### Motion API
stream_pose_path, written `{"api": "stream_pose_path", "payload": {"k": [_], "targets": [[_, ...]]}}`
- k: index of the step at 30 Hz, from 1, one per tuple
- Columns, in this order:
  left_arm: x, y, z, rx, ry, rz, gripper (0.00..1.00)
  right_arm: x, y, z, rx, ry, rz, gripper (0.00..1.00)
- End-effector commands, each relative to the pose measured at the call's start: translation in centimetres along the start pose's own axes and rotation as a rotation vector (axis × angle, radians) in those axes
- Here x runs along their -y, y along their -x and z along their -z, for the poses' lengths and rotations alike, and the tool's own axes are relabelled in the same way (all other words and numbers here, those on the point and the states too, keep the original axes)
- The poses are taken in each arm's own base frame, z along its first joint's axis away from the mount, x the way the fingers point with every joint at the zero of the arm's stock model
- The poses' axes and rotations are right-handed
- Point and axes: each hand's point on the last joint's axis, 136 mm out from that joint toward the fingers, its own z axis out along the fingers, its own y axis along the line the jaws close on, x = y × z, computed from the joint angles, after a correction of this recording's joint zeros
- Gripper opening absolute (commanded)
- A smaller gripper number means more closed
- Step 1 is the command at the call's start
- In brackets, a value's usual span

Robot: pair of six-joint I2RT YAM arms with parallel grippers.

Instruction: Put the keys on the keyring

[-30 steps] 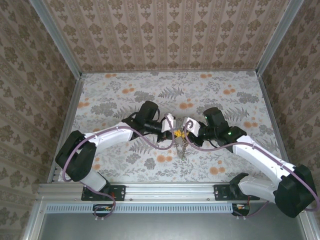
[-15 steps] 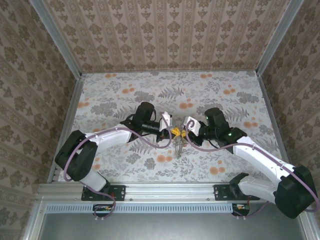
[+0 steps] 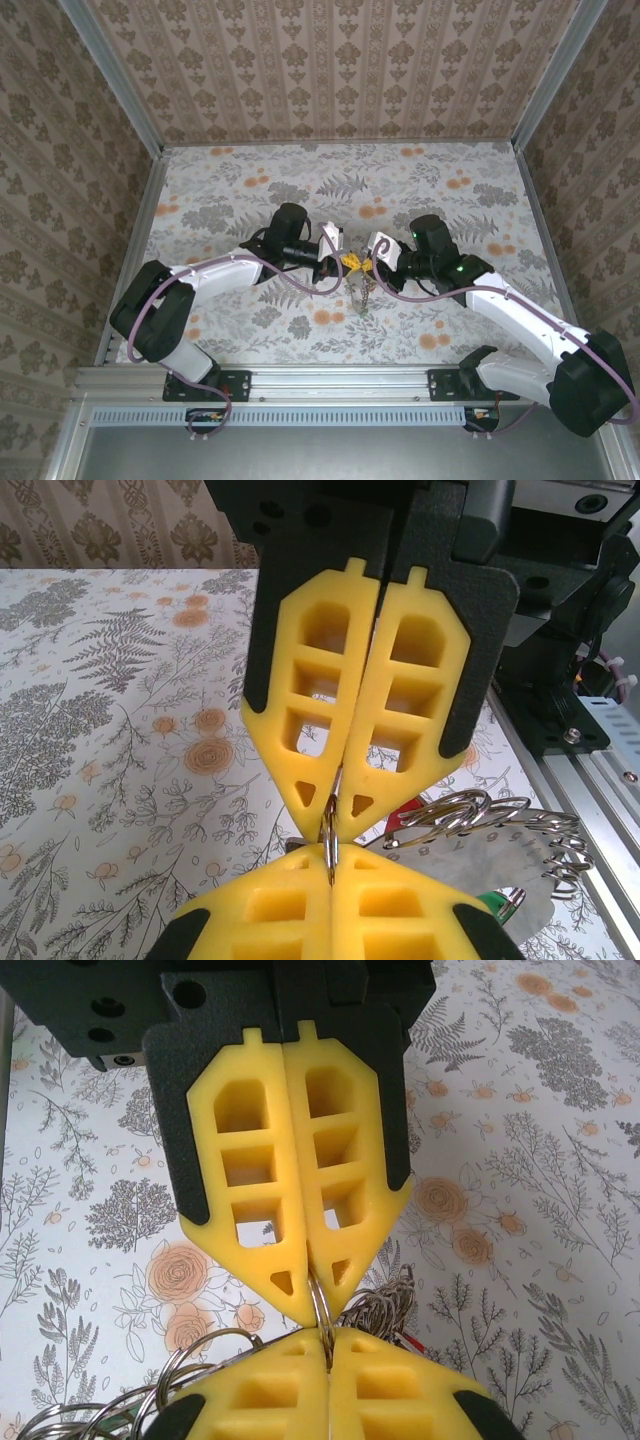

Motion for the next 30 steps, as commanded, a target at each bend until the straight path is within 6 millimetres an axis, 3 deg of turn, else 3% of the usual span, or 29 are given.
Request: {"api": "stream_pose_path", "payload": {"k": [1, 8, 17, 30], "targets": [[0.7, 2.2, 0.5, 0.058, -0.028, -0.058, 0.0, 0.4, 0.1, 0.3, -0.015, -0.012, 0.015, 0.03], [0.6, 0.7, 0.2, -0.047, -0.031, -0.059, 0.11, 0.2, 0.8, 0.5, -0.032, 0.017, 0.027, 0.01], [0.7, -0.6, -0.4, -0.155, -0.047, -0.079, 0.12, -0.1, 1.6, 0.7, -0.054, 0.027, 0.053, 0.01], [0.5, -0.2, -0.7, -0.149, -0.038, -0.083, 0.1, -0.8, 2.2, 0.7, -0.044, 0.045, 0.063, 0.01]]}}
